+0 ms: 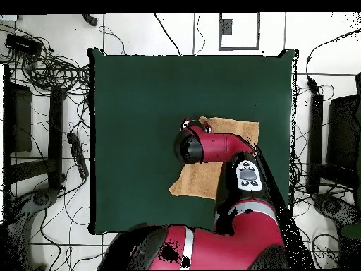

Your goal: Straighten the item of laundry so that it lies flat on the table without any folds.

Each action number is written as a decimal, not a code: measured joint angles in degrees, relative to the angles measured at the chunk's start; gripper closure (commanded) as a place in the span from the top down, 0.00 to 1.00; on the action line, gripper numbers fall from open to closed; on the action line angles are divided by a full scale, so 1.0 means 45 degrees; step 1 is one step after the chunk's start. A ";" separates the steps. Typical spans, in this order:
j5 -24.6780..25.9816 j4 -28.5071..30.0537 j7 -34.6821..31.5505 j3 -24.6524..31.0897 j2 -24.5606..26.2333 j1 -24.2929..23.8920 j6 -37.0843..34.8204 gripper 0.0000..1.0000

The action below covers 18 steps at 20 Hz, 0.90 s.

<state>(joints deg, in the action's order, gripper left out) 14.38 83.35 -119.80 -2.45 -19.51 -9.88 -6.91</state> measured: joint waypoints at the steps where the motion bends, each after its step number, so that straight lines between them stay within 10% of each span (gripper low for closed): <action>1: -0.0003 0.0004 0.0000 -0.0026 -0.0005 0.0018 0.0003 1.00; 18: 0.0008 0.1753 0.0000 -0.1380 -0.4273 0.0257 -0.2152 1.00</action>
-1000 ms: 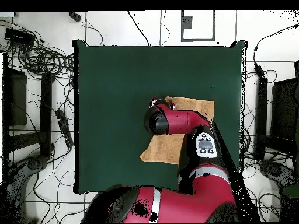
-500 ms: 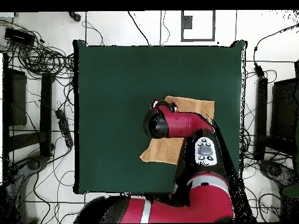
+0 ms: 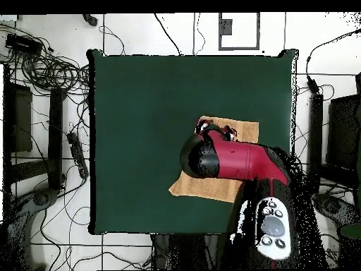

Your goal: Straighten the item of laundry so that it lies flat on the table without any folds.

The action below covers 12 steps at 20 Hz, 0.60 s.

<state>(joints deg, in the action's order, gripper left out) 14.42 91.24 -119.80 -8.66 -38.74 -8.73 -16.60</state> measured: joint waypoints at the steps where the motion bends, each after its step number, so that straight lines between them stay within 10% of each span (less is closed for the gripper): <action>1: 0.0000 0.0002 0.0000 0.0001 -0.0198 -0.0080 -0.0164 1.00; 12: 0.0013 0.0004 0.0000 0.0225 0.0055 -0.0827 -0.0008 1.00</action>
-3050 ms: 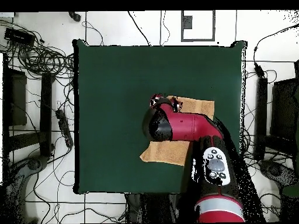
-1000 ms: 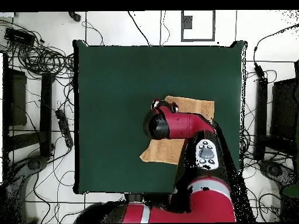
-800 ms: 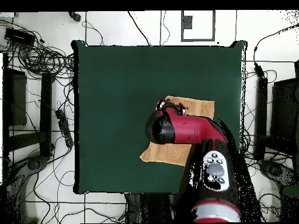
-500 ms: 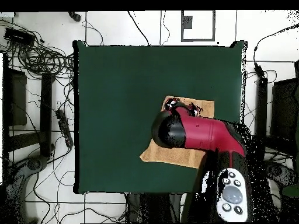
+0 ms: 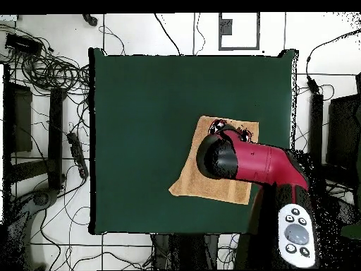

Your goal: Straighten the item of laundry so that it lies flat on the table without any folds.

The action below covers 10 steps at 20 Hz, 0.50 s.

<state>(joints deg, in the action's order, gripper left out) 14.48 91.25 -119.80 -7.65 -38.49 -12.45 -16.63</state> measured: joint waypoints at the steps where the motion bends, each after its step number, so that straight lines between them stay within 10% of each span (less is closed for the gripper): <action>1: -0.0005 -0.0007 0.0000 0.0022 0.0086 0.0003 0.0068 1.00; 10: 0.0019 0.0006 0.0000 0.0114 0.1058 0.0211 0.0876 1.00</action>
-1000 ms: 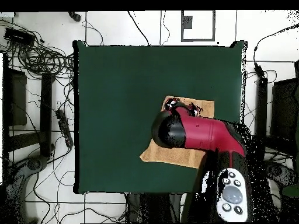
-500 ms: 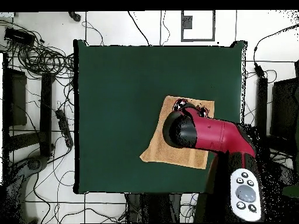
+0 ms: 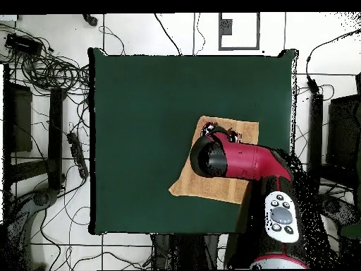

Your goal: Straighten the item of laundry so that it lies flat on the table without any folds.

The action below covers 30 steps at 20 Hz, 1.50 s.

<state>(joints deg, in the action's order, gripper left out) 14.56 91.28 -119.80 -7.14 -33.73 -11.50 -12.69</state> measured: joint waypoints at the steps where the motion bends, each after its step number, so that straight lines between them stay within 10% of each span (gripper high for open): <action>1: 0.0000 0.0000 0.0000 0.0002 0.0083 0.0033 0.0050 1.00; 30: -0.0008 -0.0015 0.0000 0.0818 0.1924 -0.0328 0.1281 1.00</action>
<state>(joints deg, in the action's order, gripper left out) 14.53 91.21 -119.80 -3.46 -25.07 -12.97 -6.93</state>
